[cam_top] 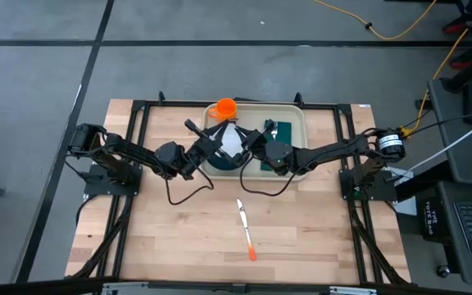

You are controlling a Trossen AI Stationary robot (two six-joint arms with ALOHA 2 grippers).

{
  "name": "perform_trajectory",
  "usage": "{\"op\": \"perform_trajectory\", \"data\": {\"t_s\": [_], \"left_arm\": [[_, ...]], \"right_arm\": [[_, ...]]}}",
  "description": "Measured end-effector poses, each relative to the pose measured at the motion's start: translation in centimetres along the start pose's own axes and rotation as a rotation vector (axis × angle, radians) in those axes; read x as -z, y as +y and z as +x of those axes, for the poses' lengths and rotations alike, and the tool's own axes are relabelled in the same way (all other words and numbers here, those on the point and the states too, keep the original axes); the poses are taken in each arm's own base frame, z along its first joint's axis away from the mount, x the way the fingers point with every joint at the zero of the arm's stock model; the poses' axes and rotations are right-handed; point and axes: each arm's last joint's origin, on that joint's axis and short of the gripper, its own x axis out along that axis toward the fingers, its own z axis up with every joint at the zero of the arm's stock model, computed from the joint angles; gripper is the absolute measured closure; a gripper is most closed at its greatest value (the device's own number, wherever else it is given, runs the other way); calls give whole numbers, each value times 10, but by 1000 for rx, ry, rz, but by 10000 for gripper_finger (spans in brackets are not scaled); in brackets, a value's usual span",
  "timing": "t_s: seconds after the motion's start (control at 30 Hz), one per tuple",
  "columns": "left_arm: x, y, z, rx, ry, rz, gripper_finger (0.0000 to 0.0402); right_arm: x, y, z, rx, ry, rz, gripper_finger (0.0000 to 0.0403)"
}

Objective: Set up tray
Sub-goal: Put the orange spoon on top of the green napkin to the left of the orange fork on the gray serving tray

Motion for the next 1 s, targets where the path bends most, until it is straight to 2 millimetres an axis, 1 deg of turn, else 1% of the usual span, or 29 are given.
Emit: {"op": "perform_trajectory", "data": {"t_s": [0.1, 0.2, 0.4, 0.57, 0.63, 0.73, 0.87, 1.0], "left_arm": [[-4, -3, -5, 17, -8, 61, 398], [-8, -7, -12, 43, -24, 114, 388], [-17, -12, -25, 87, -60, 136, 347], [-21, -12, -32, 55, 3, 166, 316], [-24, -14, -38, 54, 28, 181, 305], [-30, -19, -50, 85, 15, 203, 293], [-34, -20, -66, 129, -12, 239, 289], [-26, -13, -82, 179, -35, 177, 301]], "right_arm": [[0, 1, 0, -25, -3, 5, 386], [0, 1, 0, -33, -5, 13, 391], [-1, 2, 0, -70, -10, 28, 395], [-1, 3, -1, -86, -12, 28, 395], [-3, 3, -3, -88, -12, 28, 395], [-10, -1, -7, -118, -12, 54, 395], [-20, -9, -16, -181, 32, 88, 395], [-28, -19, -26, -194, 84, 90, 395]]}}
